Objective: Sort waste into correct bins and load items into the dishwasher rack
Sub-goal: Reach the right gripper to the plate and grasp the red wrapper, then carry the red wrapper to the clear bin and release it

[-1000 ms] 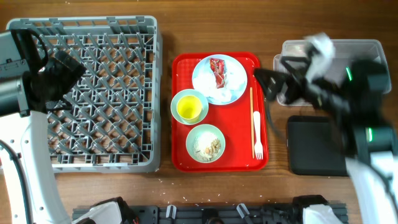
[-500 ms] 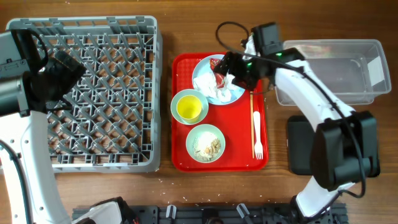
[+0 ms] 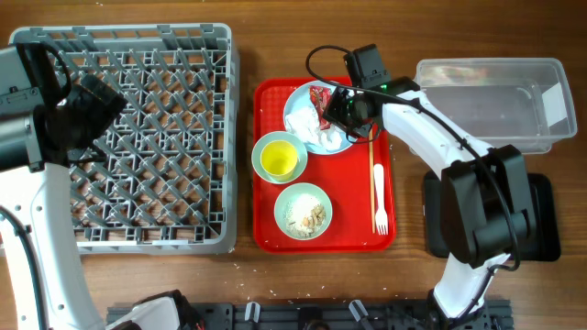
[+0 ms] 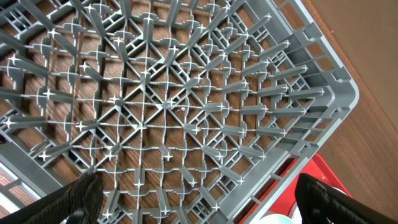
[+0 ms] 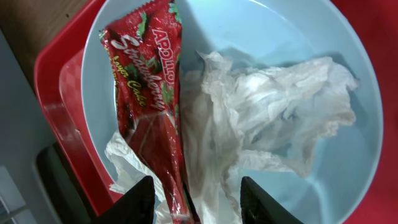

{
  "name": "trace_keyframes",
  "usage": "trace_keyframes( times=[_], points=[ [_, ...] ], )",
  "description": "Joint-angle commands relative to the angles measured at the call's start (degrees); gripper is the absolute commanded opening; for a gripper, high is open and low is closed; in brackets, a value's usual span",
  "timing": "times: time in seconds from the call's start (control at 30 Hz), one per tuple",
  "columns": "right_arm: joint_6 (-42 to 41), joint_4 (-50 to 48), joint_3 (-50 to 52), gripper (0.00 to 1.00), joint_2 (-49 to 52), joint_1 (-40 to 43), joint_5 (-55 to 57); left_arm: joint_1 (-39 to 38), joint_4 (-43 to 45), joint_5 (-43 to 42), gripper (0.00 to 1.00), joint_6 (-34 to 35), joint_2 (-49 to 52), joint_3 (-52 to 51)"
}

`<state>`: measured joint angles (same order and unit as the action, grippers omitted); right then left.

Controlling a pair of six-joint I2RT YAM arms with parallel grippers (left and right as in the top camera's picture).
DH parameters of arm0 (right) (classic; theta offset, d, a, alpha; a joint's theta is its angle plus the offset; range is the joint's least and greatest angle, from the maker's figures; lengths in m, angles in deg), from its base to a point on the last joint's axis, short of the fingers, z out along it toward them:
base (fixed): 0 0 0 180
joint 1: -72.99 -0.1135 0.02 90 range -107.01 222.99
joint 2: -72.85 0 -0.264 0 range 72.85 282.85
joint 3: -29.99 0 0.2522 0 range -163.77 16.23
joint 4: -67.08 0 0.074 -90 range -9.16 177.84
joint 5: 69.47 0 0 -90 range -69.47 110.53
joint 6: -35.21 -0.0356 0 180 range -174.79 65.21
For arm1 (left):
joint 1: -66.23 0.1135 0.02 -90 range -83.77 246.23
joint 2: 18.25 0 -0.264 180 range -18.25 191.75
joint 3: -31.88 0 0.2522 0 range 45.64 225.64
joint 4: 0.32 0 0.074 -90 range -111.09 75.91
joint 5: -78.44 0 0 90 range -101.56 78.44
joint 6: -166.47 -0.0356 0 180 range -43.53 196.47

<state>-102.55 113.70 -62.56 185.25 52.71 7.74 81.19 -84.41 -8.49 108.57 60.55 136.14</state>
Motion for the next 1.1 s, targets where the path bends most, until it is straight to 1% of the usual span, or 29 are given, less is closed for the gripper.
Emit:
trace_keyframes(
  times=[0.0,0.1,0.27,0.4,0.57,0.6,0.63,0.67,0.77,0.83,0.93,1.0,1.07],
  points=[
    [-0.44,-0.81,0.52,0.40,0.68,-0.15,-0.24,0.33,0.17,-0.24,1.00,0.55,0.02,0.11],
    [-0.48,-0.83,0.52,0.34,0.68,-0.55,-0.39,0.33,0.17,-0.26,1.00,0.55,0.02,0.11],
    [-1.95,-0.98,0.52,0.33,0.68,-2.36,-0.04,0.33,0.17,-0.24,1.00,0.55,0.02,0.11],
    [-3.37,-0.39,0.52,0.32,0.68,-3.13,2.93,0.33,0.17,-0.24,1.00,0.55,0.00,0.11],
    [-3.26,-0.42,0.52,0.26,0.68,-3.13,3.02,0.33,0.17,-0.26,1.00,0.52,0.02,0.11],
    [-3.28,-0.37,0.52,0.23,0.68,-3.13,3.39,0.33,0.17,-0.24,1.00,0.55,0.02,0.11],
    [-3.21,-0.13,0.52,0.16,0.68,-3.13,3.85,0.33,0.17,-0.26,1.00,0.55,0.02,0.11],
    [-3.21,0.35,0.52,0.04,0.68,-3.13,3.78,0.33,0.17,-0.24,1.00,0.52,0.02,0.11],
    [-2.67,1.40,0.39,0.04,-0.55,-2.78,3.78,0.33,0.17,-0.24,1.00,0.52,0.02,0.11],
    [0.11,1.86,0.02,0.04,-4.35,-1.62,3.78,0.33,0.17,-0.26,1.00,0.55,0.02,0.11],
    [3.72,1.11,0.02,0.04,-12.83,1.49,3.82,0.33,0.17,-0.24,1.00,0.55,0.02,0.11],
    [4.76,0.70,0.02,0.04,-19.19,5.51,4.22,0.33,0.17,-0.24,1.00,0.55,0.02,0.11],
    [4.63,1.40,0.02,0.04,-23.41,10.27,4.22,0.33,0.17,-0.24,1.00,0.55,0.02,0.11]
  ],
)
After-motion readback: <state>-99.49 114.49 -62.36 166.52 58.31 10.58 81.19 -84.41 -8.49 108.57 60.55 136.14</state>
